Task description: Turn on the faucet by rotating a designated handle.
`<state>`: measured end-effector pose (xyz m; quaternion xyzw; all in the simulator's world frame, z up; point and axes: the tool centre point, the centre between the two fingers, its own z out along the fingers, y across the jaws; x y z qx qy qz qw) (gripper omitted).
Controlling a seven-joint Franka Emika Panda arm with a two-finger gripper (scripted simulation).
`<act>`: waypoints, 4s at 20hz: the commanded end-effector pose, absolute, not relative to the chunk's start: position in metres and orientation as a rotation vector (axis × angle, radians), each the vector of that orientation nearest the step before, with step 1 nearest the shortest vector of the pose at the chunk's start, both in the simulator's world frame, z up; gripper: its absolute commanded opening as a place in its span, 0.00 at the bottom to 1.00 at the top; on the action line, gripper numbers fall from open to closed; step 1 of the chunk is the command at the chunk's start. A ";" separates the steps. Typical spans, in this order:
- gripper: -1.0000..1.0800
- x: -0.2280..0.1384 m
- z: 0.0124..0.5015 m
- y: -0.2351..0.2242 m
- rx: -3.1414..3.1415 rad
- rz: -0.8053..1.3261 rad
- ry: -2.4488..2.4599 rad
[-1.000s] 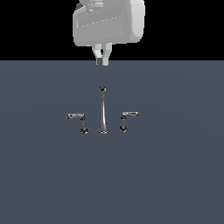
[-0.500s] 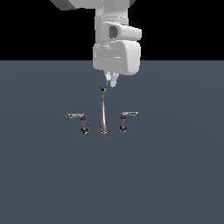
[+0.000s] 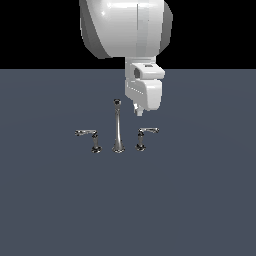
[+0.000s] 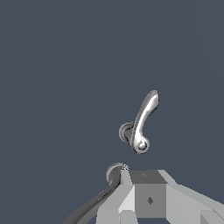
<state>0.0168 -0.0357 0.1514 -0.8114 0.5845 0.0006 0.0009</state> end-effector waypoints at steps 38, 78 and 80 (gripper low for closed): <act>0.00 0.020 0.086 -0.101 -2.299 -0.011 2.129; 0.00 -0.041 0.086 -0.015 -2.290 -0.002 2.151; 0.00 -0.040 0.086 -0.008 -2.294 -0.001 2.147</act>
